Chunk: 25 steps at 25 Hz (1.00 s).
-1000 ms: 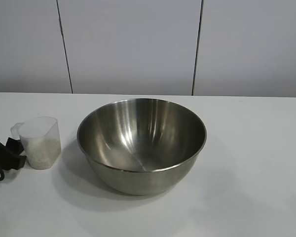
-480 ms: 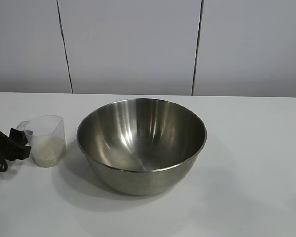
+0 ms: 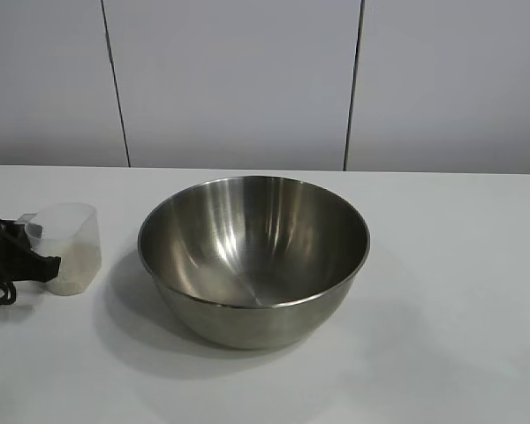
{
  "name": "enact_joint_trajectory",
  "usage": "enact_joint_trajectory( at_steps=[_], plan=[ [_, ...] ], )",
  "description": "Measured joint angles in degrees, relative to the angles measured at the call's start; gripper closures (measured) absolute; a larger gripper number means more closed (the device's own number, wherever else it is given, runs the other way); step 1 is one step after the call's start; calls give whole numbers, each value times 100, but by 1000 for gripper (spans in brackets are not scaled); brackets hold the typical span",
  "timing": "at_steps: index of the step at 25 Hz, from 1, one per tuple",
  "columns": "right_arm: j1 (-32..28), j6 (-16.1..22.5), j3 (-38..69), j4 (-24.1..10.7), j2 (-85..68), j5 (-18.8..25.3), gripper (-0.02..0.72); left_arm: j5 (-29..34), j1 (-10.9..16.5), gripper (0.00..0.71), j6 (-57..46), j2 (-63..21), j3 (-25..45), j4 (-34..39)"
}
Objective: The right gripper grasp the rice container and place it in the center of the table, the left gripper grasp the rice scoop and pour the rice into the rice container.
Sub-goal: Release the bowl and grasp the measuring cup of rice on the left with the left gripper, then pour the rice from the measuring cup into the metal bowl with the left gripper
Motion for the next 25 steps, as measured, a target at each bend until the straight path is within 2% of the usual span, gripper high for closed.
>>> enact_joint_trajectory(
  at_steps=[8,11,13,15,18,21,25],
  plan=[
    [0,0,0,0,0,7,126,35,0,701,-1,-701,-5,210],
    [0,0,0,0,0,7,126,110,0,701,-1,-1176,-159,531],
    [0,0,0,0,0,7,126,398,-67,701,-1,-1517,-369,775],
    [0,0,0,0,0,7,126,998,-254,701,95,-1864,-616,956],
    [0,0,0,0,0,7,126,2149,-752,701,707,-2283,-1116,1194],
    [0,0,0,0,0,7,126,3116,-1401,701,2035,-2410,-1579,1266],
    [0,0,0,0,0,7,126,3797,-2168,701,3911,-2410,-1962,1273]
  ],
)
